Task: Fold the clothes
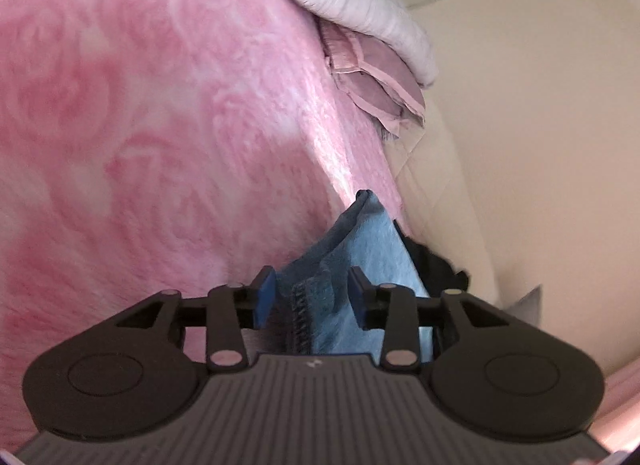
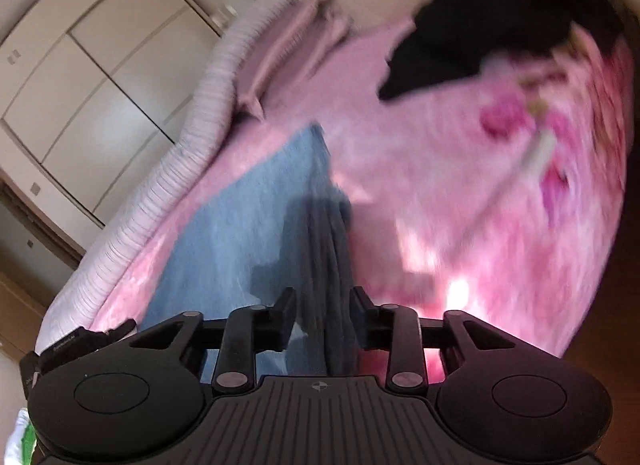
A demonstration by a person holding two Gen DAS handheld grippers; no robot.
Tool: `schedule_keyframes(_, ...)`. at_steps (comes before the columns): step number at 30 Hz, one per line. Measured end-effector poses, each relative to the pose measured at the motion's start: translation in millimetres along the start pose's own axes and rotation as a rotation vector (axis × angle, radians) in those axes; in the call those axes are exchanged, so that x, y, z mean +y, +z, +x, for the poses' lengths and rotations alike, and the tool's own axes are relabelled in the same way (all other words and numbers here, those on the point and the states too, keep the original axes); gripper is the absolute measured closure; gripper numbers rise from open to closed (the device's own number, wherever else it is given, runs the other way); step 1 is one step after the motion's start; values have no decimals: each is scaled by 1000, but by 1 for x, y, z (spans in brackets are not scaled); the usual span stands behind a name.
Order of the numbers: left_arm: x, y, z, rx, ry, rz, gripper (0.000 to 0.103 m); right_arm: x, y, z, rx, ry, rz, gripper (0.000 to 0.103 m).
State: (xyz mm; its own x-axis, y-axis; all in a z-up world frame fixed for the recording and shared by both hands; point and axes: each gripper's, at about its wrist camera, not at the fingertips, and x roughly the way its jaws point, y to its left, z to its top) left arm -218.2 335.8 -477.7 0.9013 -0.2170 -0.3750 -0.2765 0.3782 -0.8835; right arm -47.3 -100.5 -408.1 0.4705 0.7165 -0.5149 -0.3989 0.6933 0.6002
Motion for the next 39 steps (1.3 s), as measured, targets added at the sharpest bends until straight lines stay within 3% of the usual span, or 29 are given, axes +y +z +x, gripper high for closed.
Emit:
schedule_keyframes(2, -2, -1, 4, 6, 3, 19, 75, 1, 10, 10, -6, 3, -6, 65)
schedule_keyframes(3, -3, -2, 4, 3, 8, 39, 90, 2, 13, 16, -6, 7, -12, 65)
schedule_keyframes(5, -4, -3, 1, -12, 8, 68, 91, 2, 18, 30, 7, -5, -43, 66)
schedule_keyframes(6, -4, -3, -1, -24, 4, 81, 95, 1, 17, 36, 16, -24, -55, 73)
schedule_keyframes(9, -3, -7, 0, -55, 31, 104, 94, -4, 10, 48, 37, -65, -72, 73)
schedule_keyframes(13, -2, -6, 0, -160, 230, 85, 102, -11, 8, 48, 42, -72, -42, 73)
schedule_keyframes(16, -18, 2, -5, -173, 251, 157, 101, -14, 14, 45, 71, -79, -3, 65)
schedule_keyframes(19, -67, 5, 0, -166, 246, 423, 101, -2, 28, 36, 53, -109, -59, 64)
schedule_keyframes(22, -99, 13, 23, -89, 168, 518, 95, 14, 44, 31, -31, -153, -157, 64)
schedule_keyframes(26, -117, 23, 66, -5, 138, 541, 88, 34, 67, 47, -82, -138, -239, 64)
schedule_keyframes(31, -95, 57, 113, 82, 106, 313, 85, 37, 85, 82, -48, -141, -254, 64)
schedule_keyframes(35, -91, 67, 142, 145, 85, 289, 88, 24, 92, 99, -13, -107, -220, 66)
schedule_keyframes(37, -93, 67, 146, 149, 64, 334, 98, 19, 95, 104, -5, -74, -229, 86)
schedule_keyframes(39, -95, 67, 148, 134, 48, 402, 100, 15, 97, 107, 1, -83, -244, 96)
